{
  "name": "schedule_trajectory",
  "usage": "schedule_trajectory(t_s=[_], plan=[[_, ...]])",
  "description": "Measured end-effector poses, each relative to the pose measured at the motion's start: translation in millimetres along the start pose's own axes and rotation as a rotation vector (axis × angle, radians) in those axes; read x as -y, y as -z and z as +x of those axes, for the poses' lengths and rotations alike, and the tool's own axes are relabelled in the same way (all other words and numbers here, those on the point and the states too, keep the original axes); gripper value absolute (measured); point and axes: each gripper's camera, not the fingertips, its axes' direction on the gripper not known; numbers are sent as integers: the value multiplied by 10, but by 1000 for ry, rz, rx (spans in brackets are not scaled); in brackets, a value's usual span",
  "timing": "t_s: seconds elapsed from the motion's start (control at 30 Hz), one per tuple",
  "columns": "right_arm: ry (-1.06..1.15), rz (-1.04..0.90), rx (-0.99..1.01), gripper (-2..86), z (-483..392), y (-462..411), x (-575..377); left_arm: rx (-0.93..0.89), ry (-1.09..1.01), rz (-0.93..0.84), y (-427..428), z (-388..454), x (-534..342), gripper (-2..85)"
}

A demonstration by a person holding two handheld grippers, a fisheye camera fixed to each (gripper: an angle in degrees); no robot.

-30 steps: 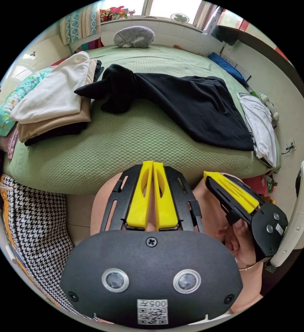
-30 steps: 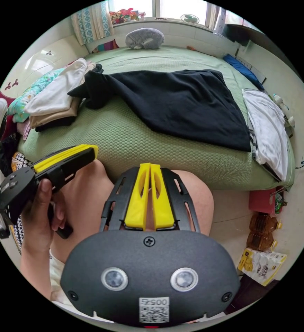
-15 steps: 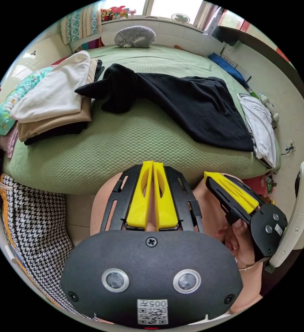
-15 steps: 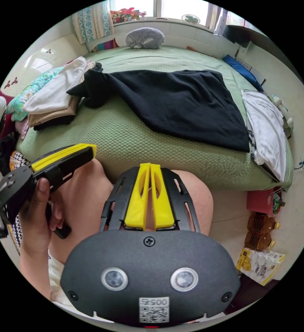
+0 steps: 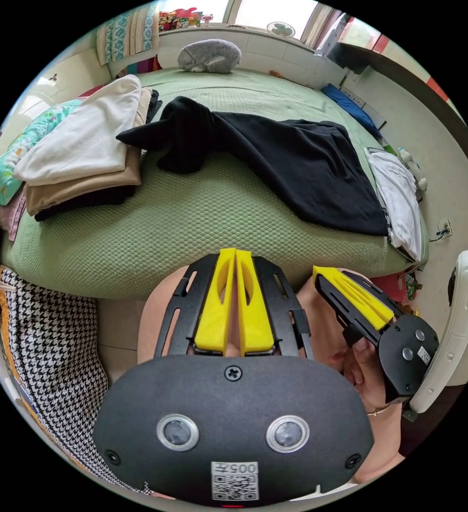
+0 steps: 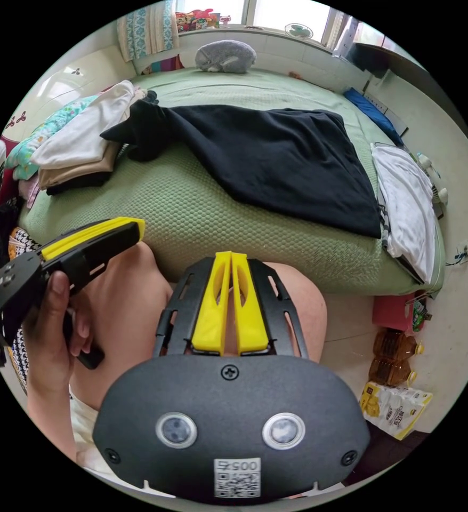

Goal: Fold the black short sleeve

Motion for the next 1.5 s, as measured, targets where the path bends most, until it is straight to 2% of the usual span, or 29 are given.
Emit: schedule_trajectory(t_s=[1.5], plan=[[-21, 1, 46, -12, 222, 64, 202, 8, -1, -6, -200, -31, 2, -2]])
